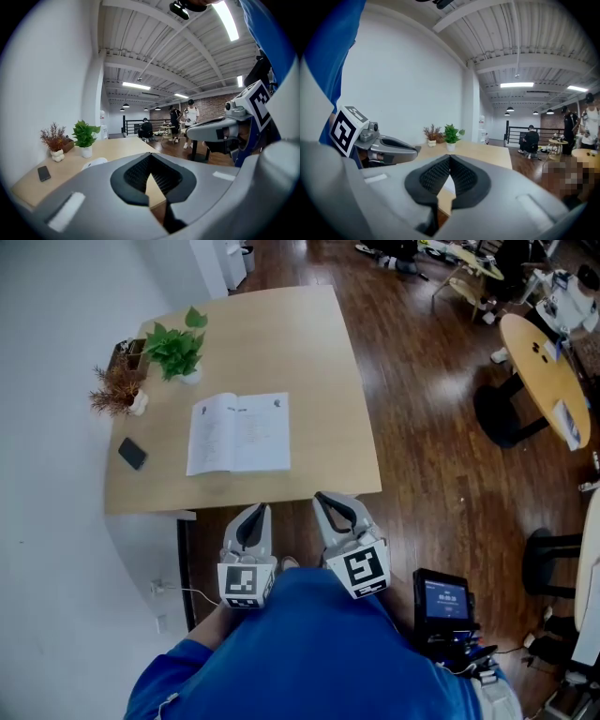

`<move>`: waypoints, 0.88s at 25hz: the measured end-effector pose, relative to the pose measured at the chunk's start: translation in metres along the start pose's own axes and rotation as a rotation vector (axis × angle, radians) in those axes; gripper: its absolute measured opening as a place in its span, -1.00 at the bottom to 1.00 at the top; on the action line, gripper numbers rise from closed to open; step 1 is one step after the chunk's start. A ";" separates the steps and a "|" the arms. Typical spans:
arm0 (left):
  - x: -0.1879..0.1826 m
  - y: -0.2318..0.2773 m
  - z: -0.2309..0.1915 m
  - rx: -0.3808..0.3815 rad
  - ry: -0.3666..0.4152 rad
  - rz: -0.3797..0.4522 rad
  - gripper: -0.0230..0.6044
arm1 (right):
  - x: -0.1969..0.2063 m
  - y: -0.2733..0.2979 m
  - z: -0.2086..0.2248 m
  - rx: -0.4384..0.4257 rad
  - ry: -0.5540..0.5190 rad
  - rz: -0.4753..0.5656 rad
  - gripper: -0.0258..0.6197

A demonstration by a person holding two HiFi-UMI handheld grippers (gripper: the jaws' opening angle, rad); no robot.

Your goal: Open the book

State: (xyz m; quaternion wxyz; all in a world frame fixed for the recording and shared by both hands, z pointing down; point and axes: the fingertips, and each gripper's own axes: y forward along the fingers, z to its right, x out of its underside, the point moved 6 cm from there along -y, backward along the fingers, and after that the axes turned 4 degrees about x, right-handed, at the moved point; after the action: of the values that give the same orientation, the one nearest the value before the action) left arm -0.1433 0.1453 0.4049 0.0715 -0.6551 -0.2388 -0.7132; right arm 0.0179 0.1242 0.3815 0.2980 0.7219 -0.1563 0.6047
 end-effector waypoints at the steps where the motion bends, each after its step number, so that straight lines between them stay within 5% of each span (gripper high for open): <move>1: 0.000 0.001 0.000 0.004 0.002 0.002 -0.90 | 0.001 0.000 0.000 0.004 0.000 -0.003 -0.91; 22: 0.003 0.002 -0.011 0.001 -0.030 -0.015 -0.90 | 0.000 0.008 -0.003 0.017 0.012 0.005 -0.91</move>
State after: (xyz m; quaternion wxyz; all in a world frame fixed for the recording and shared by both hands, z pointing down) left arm -0.1531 0.1395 0.4081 0.0628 -0.6639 -0.2448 -0.7038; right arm 0.0104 0.1201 0.3834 0.2913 0.7204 -0.1515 0.6110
